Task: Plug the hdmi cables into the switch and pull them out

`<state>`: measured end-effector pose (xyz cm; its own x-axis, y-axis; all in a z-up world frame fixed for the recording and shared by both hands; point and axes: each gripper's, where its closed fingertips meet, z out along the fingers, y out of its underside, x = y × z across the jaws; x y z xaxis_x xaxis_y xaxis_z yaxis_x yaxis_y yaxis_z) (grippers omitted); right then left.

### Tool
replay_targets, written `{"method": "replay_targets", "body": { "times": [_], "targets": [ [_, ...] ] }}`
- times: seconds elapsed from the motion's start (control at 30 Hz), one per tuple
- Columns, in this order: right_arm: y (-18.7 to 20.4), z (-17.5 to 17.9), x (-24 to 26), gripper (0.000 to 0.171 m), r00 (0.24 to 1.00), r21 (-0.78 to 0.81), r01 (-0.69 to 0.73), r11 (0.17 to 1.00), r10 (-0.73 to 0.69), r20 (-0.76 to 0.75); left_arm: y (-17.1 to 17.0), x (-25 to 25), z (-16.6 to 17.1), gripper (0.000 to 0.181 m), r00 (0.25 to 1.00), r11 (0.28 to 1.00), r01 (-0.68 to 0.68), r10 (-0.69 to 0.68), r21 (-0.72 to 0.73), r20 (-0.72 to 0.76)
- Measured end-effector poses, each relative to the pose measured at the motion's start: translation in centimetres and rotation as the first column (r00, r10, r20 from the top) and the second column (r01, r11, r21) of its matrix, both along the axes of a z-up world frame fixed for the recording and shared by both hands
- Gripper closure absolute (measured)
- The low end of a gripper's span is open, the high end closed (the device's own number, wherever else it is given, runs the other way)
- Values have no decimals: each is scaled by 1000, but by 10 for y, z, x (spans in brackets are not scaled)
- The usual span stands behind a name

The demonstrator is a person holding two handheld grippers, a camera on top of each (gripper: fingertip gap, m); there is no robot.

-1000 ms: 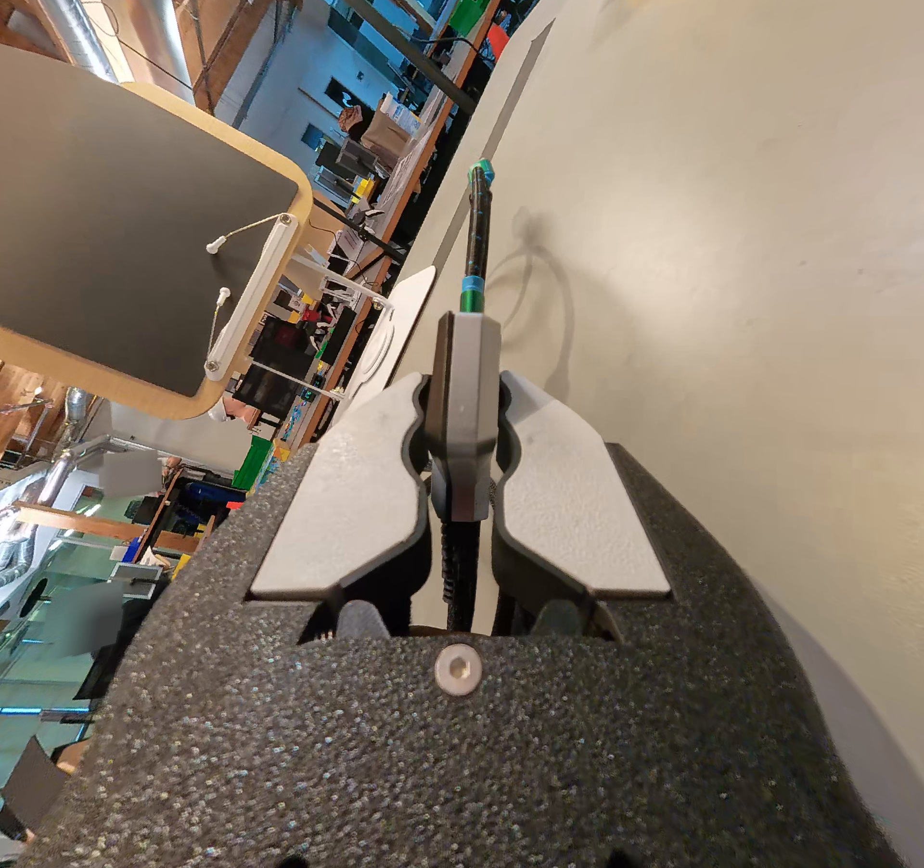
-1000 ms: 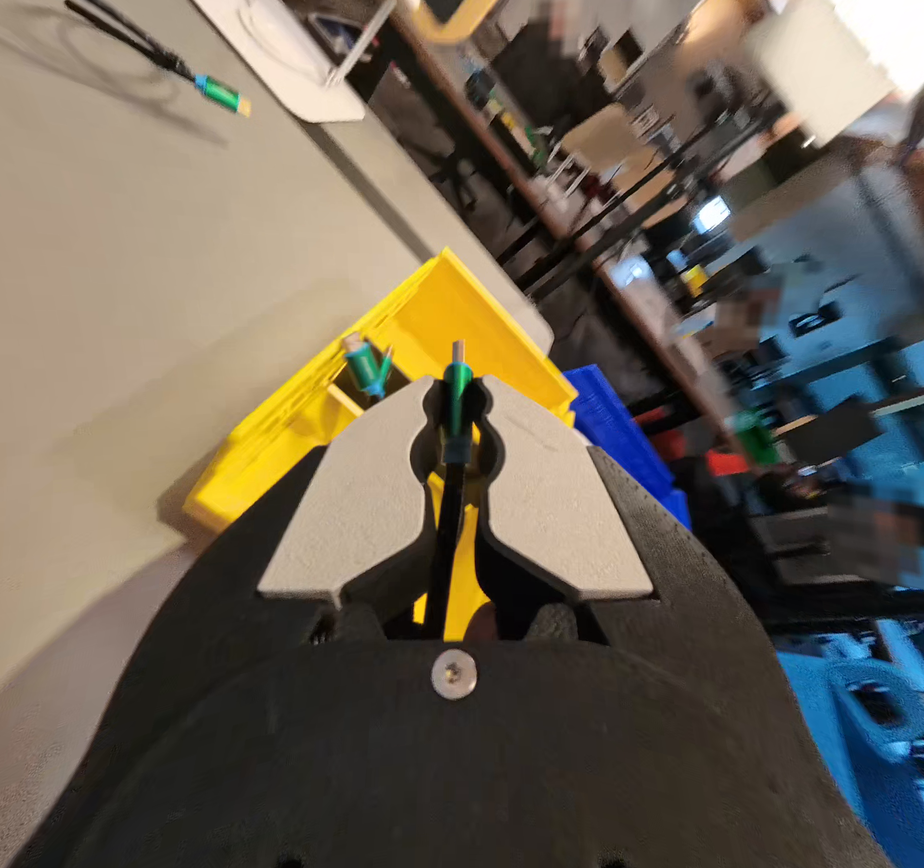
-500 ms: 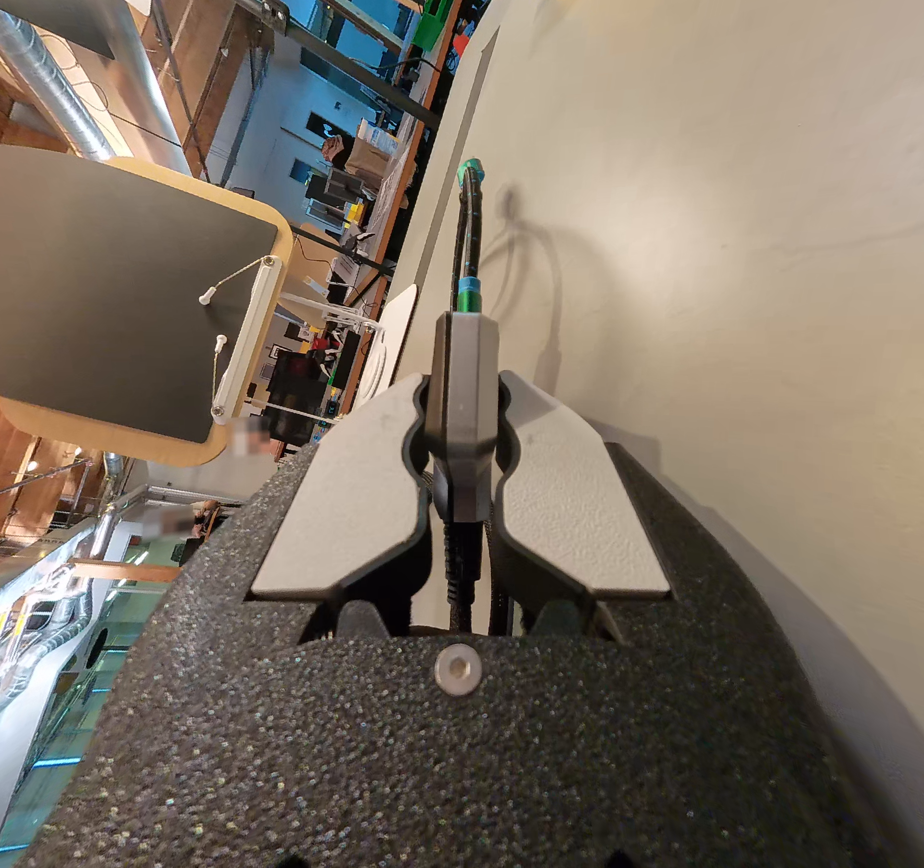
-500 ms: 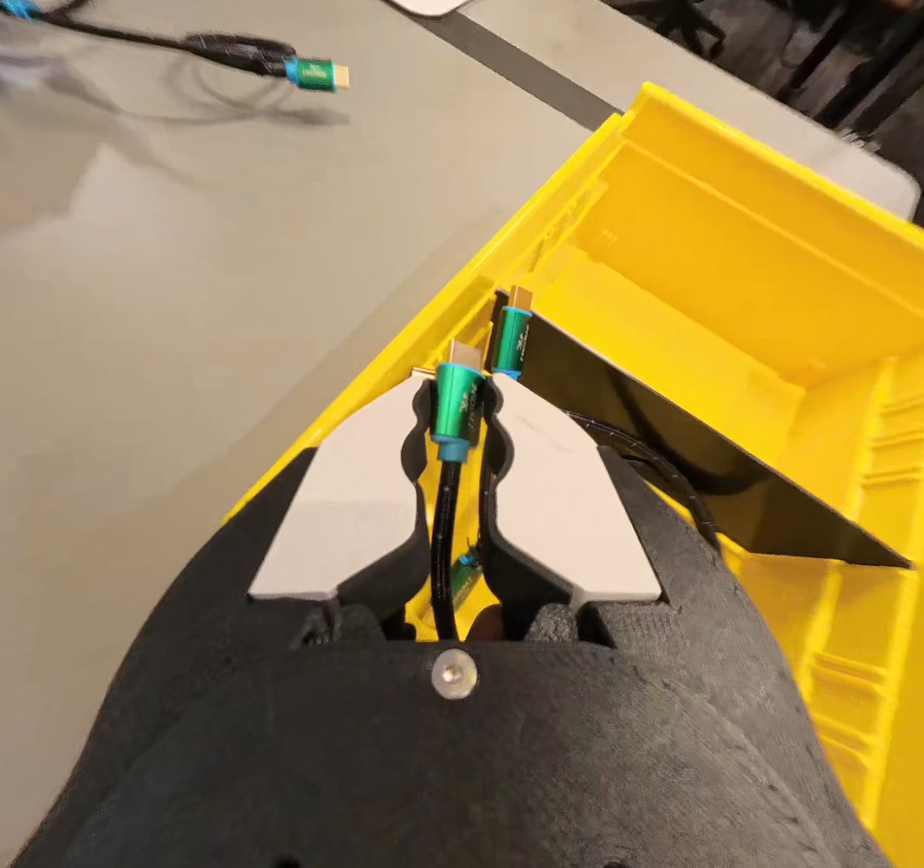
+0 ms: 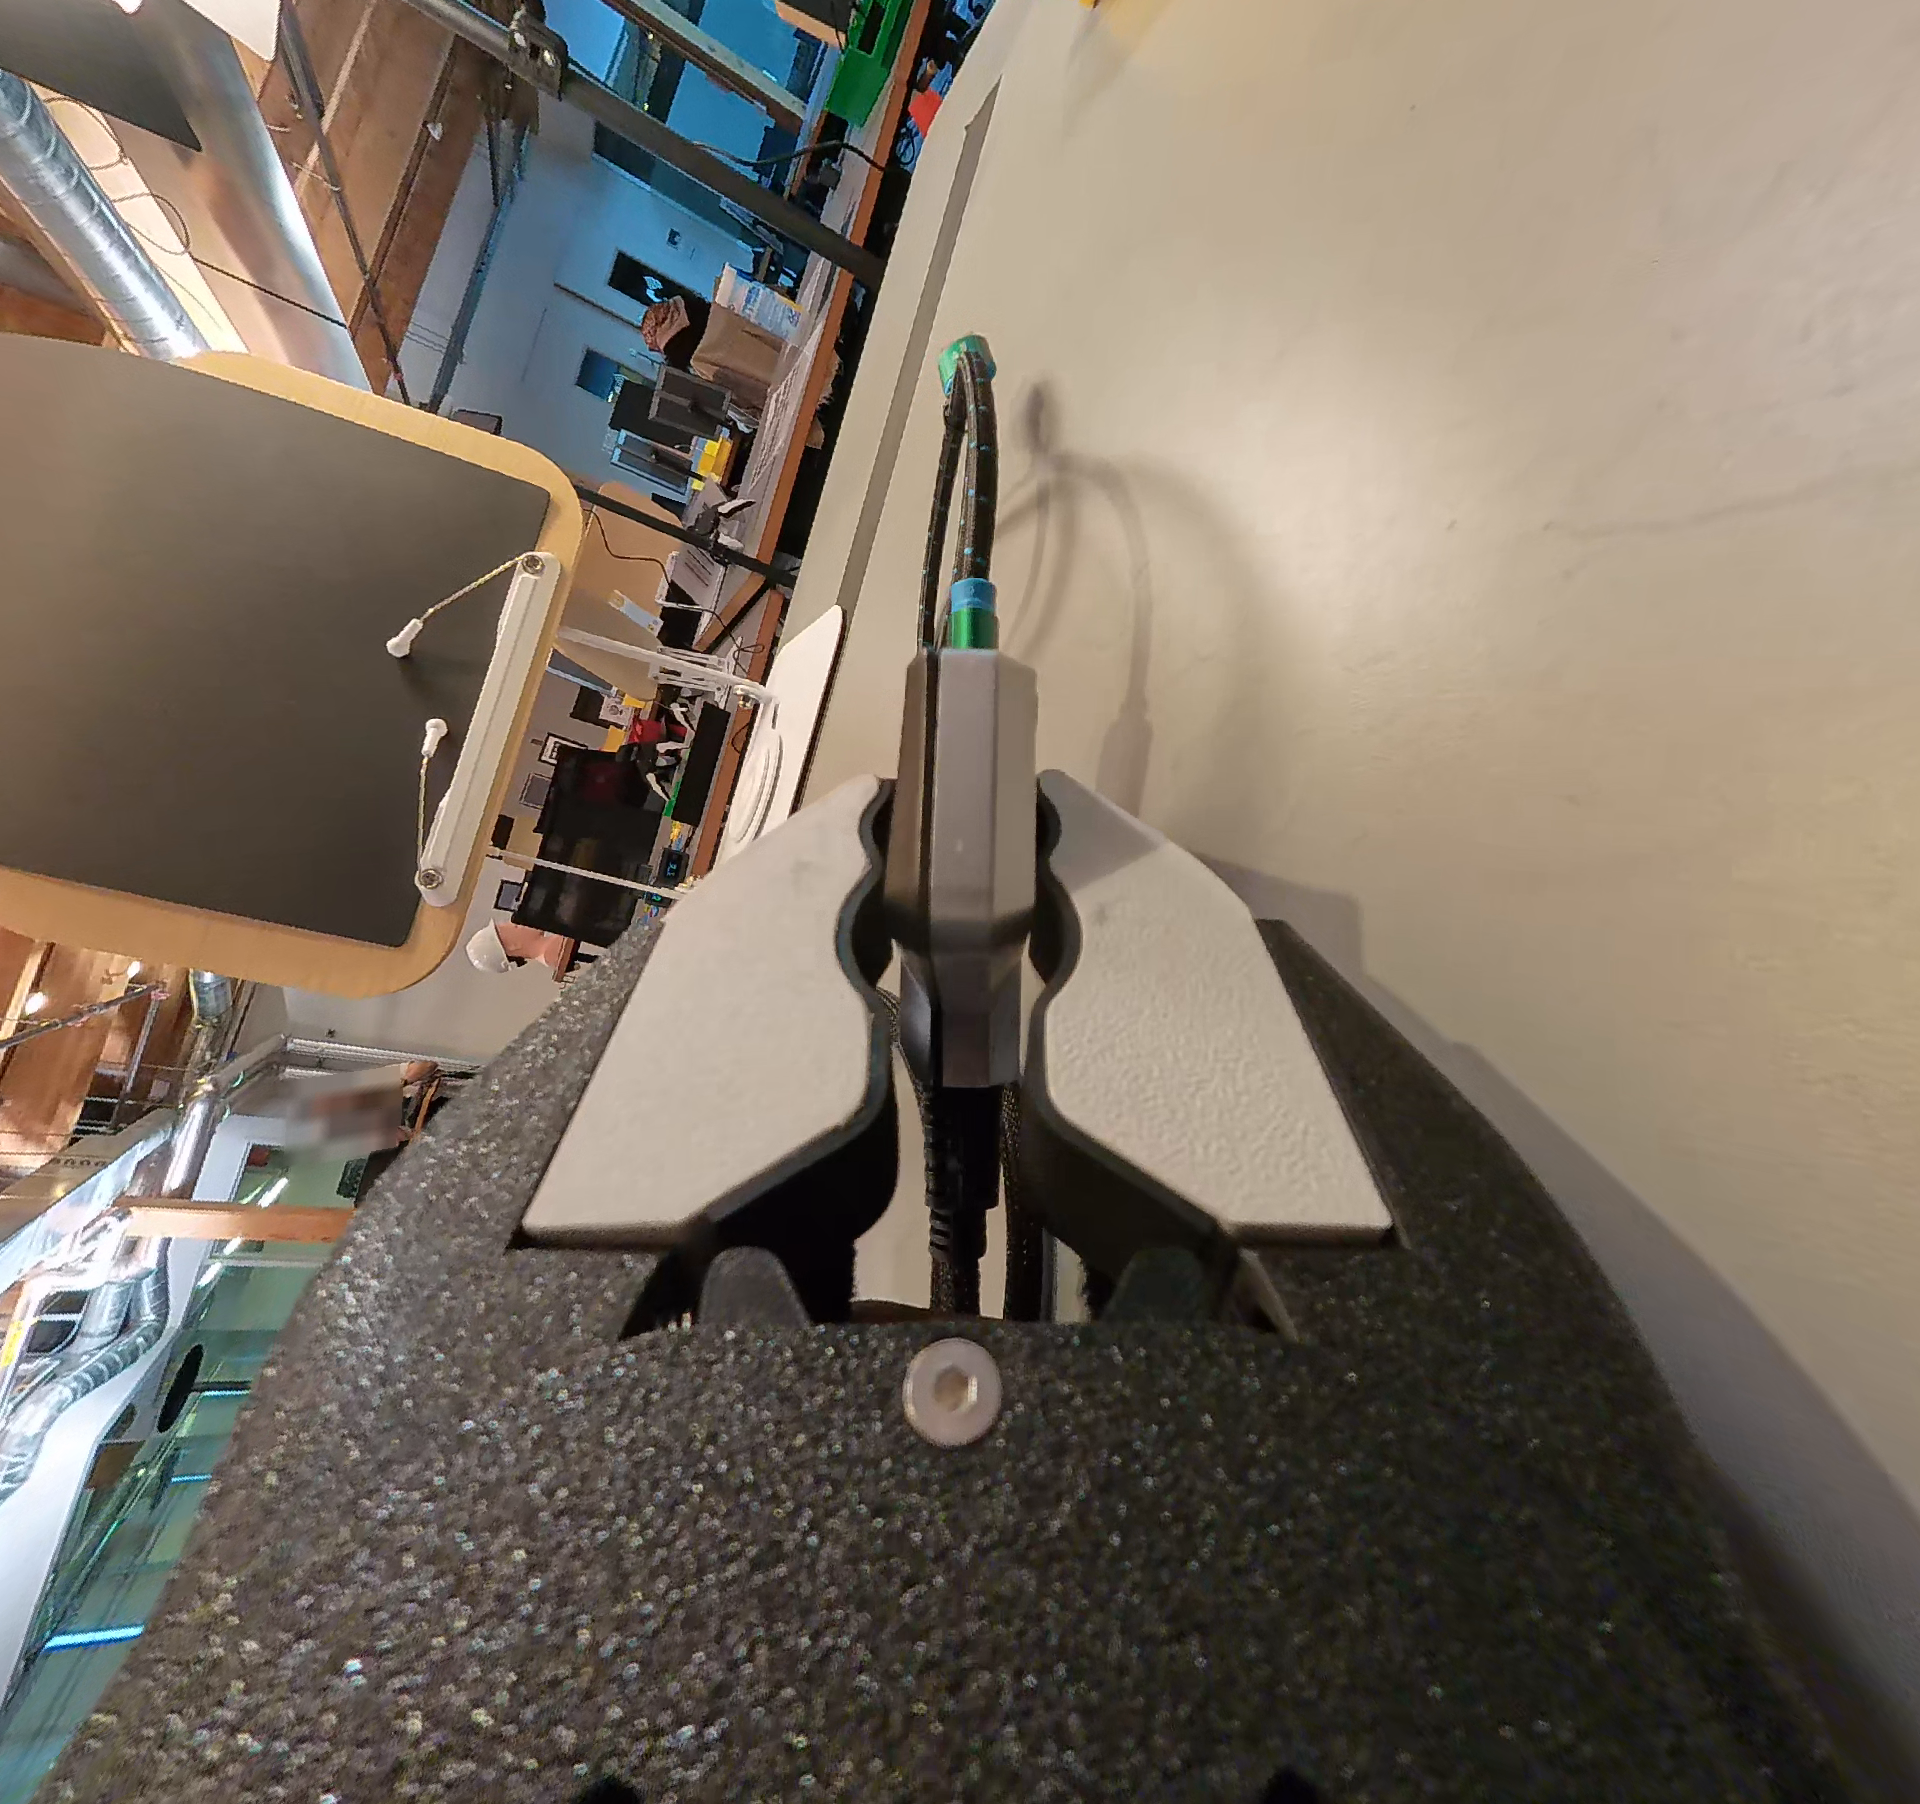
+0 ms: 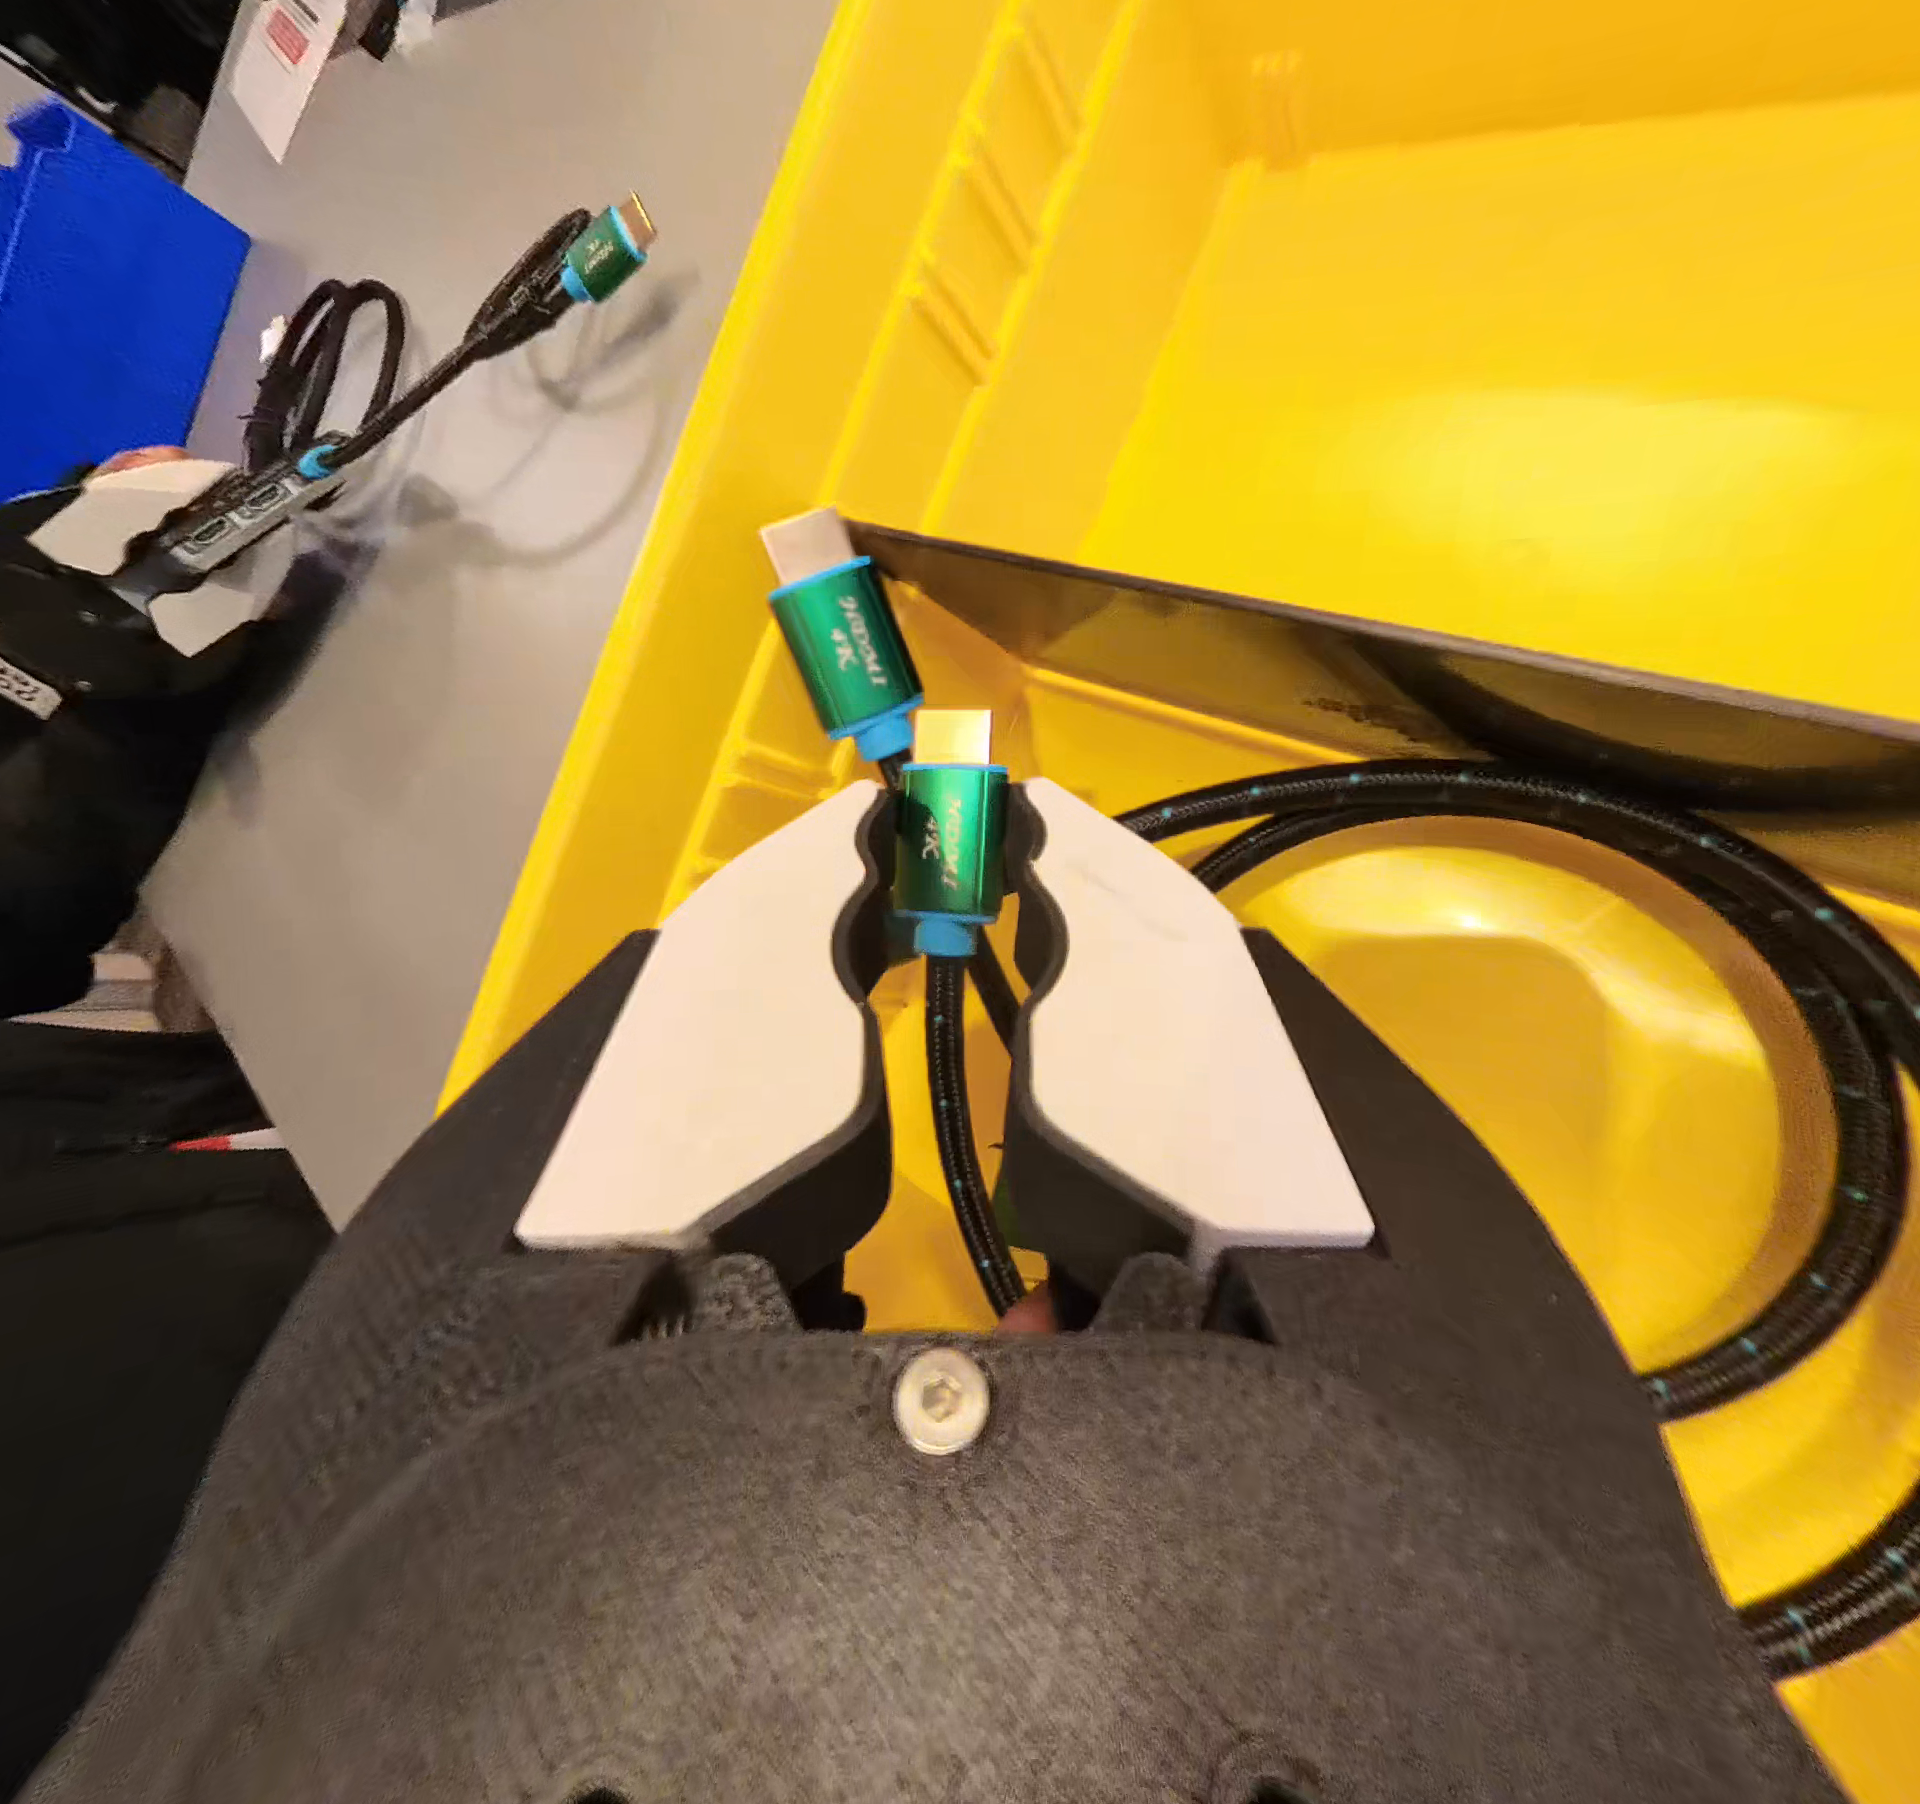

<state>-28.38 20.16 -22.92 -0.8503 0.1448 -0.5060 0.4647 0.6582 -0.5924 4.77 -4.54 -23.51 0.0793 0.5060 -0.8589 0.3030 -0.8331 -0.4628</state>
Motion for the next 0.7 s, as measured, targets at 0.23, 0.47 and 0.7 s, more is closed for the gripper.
{"method": "replay_targets", "body": {
  "times": [0.23, 0.47, 0.7],
  "targets": [
    [0, 12, -3, 150, 979, 5, 11, 1000, -9, -206, 2, 0, -2, 159, 1000, 1000, 3, -3, -17, 9],
    [20, 45, -6, 145, 643, 118, 11, 993, 83, -761, 4, -1, -4, 159, 1000, 999, 12, -12, -38, 19],
    [-21, 89, 80, 144, 396, -7, -176, 984, 64, -916, 15, -3, -4, 159, 999, 994, 46, -44, -95, 25]
  ]
}}
